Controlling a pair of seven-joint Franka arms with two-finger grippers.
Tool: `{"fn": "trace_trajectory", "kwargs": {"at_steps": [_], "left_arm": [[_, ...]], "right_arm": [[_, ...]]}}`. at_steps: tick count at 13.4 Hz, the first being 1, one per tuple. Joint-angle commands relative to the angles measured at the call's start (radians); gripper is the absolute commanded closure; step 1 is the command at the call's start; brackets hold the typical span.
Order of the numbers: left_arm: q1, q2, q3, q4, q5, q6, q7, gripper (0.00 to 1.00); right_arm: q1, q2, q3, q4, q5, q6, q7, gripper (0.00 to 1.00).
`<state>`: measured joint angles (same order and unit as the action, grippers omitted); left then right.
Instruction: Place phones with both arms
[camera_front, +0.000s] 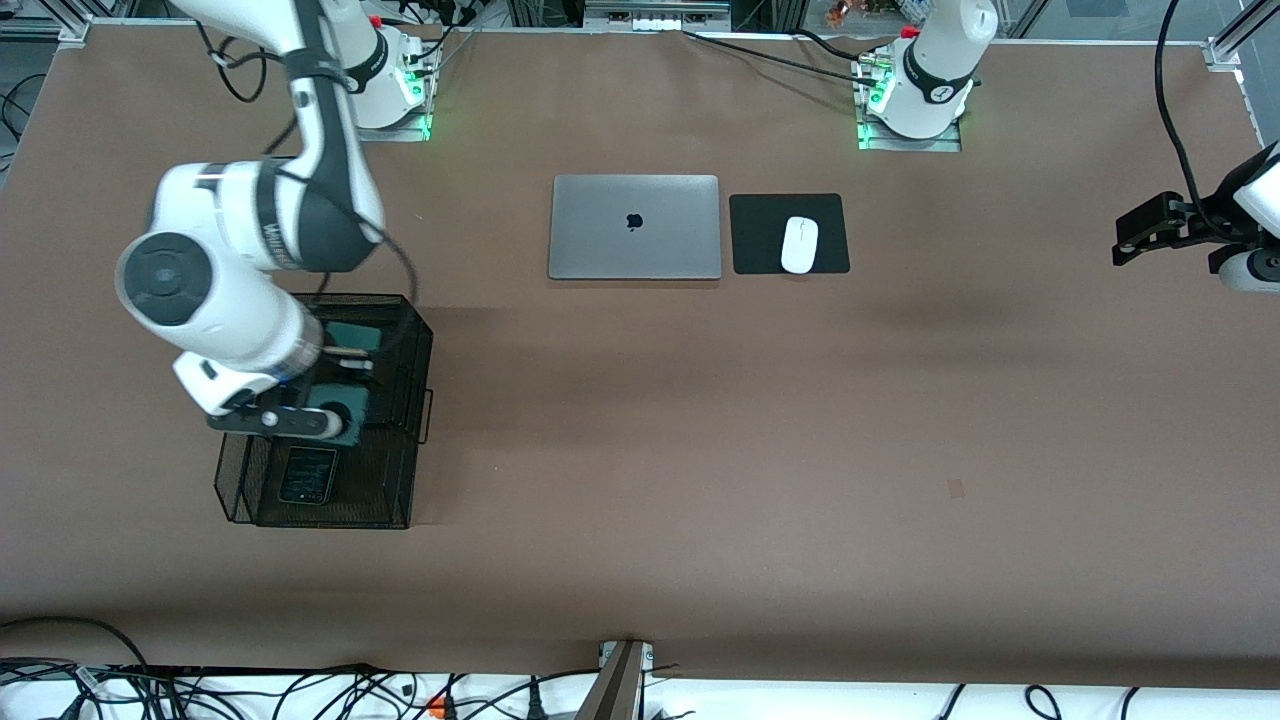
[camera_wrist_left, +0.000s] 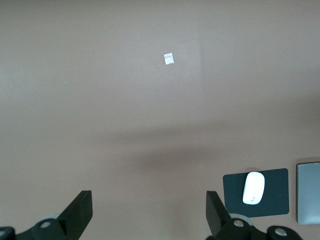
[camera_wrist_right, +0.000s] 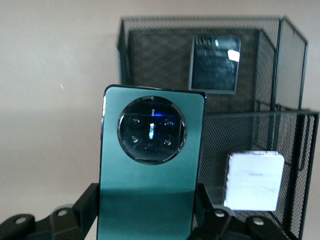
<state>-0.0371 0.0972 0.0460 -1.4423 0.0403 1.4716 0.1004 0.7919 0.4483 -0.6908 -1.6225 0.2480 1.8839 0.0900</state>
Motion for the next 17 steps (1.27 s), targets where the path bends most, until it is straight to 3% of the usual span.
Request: {"fn": "trace_trajectory", "kwargs": {"at_steps": [1, 3, 8, 9, 10, 11, 12, 13, 17], "left_arm": [[-0.001, -0.014, -0.002, -0.009, -0.019, -0.008, -0.004, 0.00], [-0.001, -0.014, -0.002, -0.009, -0.019, -0.008, -0.004, 0.00], [-0.001, -0.013, 0.000, -0.009, -0.019, -0.008, -0.004, 0.00], [-0.001, -0.013, 0.000, -0.009, -0.019, -0.008, -0.004, 0.00], [-0.001, -0.013, 0.000, -0.009, -0.019, -0.008, -0.004, 0.00], [-0.001, -0.011, 0.000, -0.009, -0.019, -0.008, -0.004, 0.00], [-0.001, -0.011, 0.000, -0.009, -0.019, -0.007, -0.004, 0.00], [-0.001, -0.011, 0.000, -0.009, -0.019, -0.007, -0.004, 0.00], [-0.001, -0.010, 0.000, -0.007, -0.020, -0.001, -0.001, 0.00]], "right_arm": [[0.026, -0.140, 0.007, -0.251, 0.007, 0.128, -0.082, 1.00], [0.027, -0.154, 0.007, -0.333, 0.008, 0.217, -0.143, 1.00], [0.029, -0.152, 0.013, -0.378, 0.008, 0.244, -0.148, 1.00], [0.029, -0.152, 0.014, -0.378, 0.008, 0.242, -0.148, 0.94], [0.029, -0.152, 0.014, -0.378, 0.010, 0.244, -0.148, 0.70], [0.030, -0.151, 0.014, -0.375, 0.010, 0.248, -0.148, 0.30], [0.029, -0.151, 0.014, -0.373, 0.010, 0.250, -0.148, 0.26], [0.029, -0.149, 0.013, -0.367, 0.011, 0.251, -0.147, 0.02], [0.029, -0.152, 0.007, -0.301, 0.014, 0.238, -0.133, 0.00]]}}
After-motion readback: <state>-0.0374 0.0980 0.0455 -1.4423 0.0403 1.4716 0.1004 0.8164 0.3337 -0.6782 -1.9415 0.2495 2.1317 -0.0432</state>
